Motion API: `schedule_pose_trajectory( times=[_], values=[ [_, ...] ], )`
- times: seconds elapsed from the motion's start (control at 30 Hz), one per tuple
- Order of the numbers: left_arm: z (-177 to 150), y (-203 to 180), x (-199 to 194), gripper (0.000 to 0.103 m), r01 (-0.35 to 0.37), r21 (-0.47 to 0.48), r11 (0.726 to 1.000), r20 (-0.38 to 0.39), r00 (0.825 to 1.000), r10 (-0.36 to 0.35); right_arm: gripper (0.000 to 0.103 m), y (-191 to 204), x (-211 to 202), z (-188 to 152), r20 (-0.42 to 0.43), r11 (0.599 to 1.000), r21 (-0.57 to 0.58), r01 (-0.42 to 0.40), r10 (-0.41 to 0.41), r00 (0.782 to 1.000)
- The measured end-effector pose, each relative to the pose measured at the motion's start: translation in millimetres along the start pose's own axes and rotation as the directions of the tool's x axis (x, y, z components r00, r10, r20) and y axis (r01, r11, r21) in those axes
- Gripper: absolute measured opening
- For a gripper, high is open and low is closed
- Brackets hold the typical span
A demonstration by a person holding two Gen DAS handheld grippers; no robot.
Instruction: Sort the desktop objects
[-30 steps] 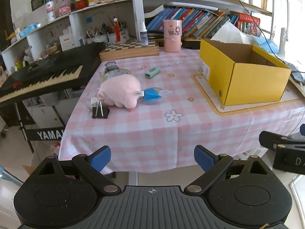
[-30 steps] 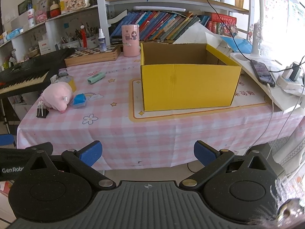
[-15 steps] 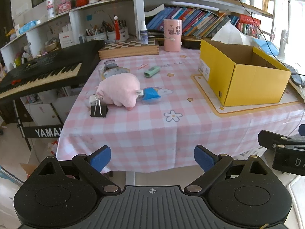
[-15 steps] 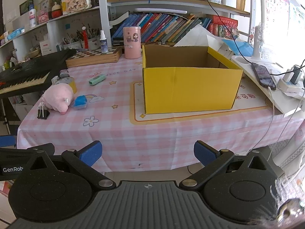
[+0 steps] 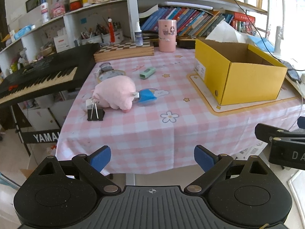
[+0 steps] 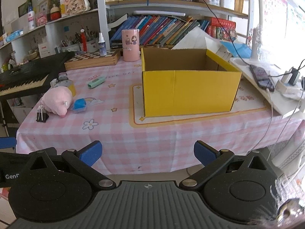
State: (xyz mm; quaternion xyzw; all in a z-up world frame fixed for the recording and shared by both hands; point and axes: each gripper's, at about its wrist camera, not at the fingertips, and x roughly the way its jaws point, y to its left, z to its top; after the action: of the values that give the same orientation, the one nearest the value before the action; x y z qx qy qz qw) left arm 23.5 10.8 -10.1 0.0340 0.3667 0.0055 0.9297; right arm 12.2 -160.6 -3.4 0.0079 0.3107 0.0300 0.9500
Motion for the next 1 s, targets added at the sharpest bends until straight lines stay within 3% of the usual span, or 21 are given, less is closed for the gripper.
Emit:
schedule_pose_trajectory(
  times=[0.53,1.0],
  values=[
    [-1,12,4,0.096,0.002,-0.07,0.998,-0.011,1.0,-0.003,0.103,3,1,1,-0.009,1.0,-0.001,-0.006,0.006,1.0],
    [-4,3,-3,0.096,-0.016,0.009,1.0,0.027,1.0,0.015,0.103,5,-3,-2,-0.003,1.0,-0.018,-0.006,0.006,1.0]
  ],
)
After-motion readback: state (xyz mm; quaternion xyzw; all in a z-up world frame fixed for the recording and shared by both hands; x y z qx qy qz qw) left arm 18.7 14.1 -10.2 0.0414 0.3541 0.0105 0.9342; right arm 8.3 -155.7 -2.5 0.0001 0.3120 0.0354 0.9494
